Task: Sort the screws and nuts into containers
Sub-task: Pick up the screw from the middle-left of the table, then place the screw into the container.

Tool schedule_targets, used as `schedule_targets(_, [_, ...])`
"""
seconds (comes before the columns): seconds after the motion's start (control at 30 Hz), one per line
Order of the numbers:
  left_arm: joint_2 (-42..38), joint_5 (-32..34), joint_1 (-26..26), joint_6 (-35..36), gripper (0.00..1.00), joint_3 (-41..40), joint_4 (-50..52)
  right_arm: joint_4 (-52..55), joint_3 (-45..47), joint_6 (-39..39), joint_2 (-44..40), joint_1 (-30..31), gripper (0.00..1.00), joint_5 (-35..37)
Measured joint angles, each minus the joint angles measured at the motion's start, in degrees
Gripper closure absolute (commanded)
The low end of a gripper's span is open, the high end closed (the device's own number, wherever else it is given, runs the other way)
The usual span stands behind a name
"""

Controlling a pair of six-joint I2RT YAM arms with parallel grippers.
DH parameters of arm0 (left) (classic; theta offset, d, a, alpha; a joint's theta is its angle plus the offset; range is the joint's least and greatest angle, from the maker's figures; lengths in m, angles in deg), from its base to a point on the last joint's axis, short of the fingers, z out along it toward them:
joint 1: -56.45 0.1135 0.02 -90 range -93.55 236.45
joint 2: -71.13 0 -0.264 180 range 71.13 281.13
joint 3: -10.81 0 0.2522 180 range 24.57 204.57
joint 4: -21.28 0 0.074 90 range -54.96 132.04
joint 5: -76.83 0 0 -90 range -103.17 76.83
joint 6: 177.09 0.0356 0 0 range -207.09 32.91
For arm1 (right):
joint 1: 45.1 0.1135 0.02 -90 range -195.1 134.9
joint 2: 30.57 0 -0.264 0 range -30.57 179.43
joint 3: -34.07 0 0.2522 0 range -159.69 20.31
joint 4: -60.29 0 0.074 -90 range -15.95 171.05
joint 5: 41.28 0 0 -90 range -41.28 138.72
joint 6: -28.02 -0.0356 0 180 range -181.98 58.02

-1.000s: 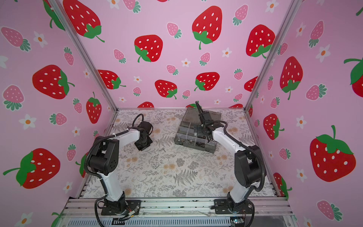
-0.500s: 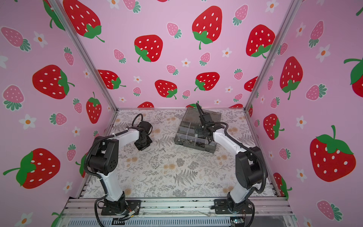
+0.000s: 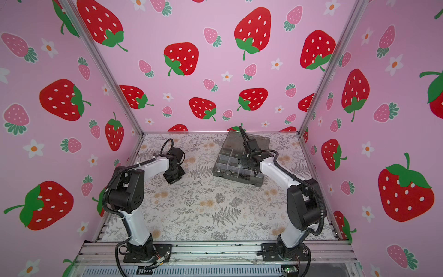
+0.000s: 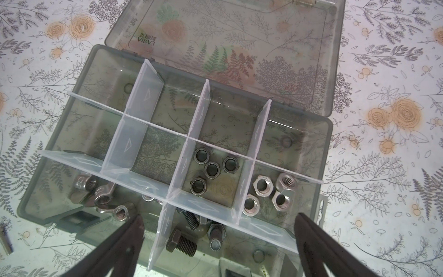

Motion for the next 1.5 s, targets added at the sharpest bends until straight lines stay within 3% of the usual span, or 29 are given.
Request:
schedule_targets(0.4, [-1.0, -2.4, -1.2, 1.8, 1.00, -1.0, -2.0, 0.0, 0.2, -0.2, -0.3, 0.0, 0.00, 0.0])
schedule_targets(0.8, [-3.1, -4.6, -7.8, 4.3, 1.00, -0.4, -1.7, -0.1, 2.0, -1.4, -3.3, -0.2, 0.00, 2.2])
schedule_targets(1.2, [-2.8, -7.0, -17.4, 8.7, 1.00, 13.3, -2.5, -0.8, 5.3, -4.1, -7.2, -0.3, 0.00, 5.1])
schedule_targets(1.5, [6.8, -10.0, -20.8, 11.6, 1.00, 28.1, -3.6, -1.5, 7.0, -5.8, -11.1, -0.3, 0.00, 6.7])
